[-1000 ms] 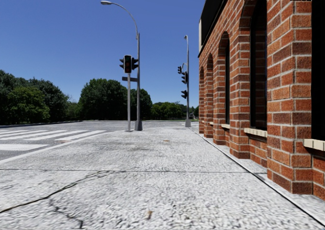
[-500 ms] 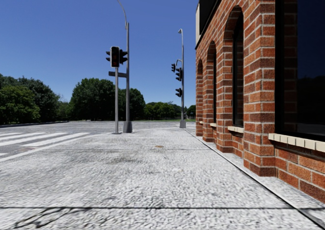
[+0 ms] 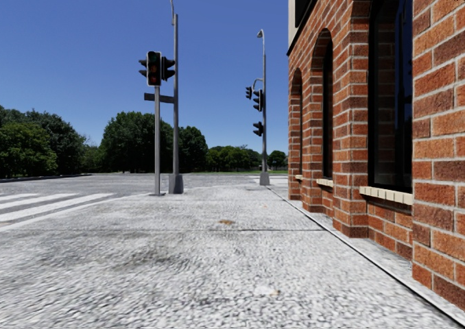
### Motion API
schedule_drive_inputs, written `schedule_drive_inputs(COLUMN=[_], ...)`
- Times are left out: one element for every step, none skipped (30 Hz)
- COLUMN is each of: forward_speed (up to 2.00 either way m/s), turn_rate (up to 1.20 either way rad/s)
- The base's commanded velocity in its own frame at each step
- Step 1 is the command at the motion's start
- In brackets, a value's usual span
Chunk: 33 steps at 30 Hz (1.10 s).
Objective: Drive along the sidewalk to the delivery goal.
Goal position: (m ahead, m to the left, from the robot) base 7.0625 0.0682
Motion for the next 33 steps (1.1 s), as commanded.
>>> schedule_drive_inputs(forward_speed=[2.0, 2.0, 2.0, 2.0, 2.0, 2.0, 2.0, 2.0, 2.0, 2.0, 2.0, 2.0, 2.0, 2.0, 2.0, 2.0, 2.0, 2.0, 2.0, 2.0, 2.0, 2.0, 2.0, 2.0, 2.0, 2.0, 2.0, 2.0, 2.0, 2.0, 2.0, 2.0, 2.0], turn_rate=[0.0, 0.0, 0.0, 0.0, 0.0, 0.0, 0.0, 0.0, 0.0, 0.0, 0.0, 0.0, 0.0, 0.0, 0.0, 0.0, 0.0, 0.0, 0.0, 0.0, 0.0, 0.0, 0.0, 0.0, 0.0, 0.0, 0.0, 0.0, 0.0, 0.0, 0.0, 0.0, 0.0])
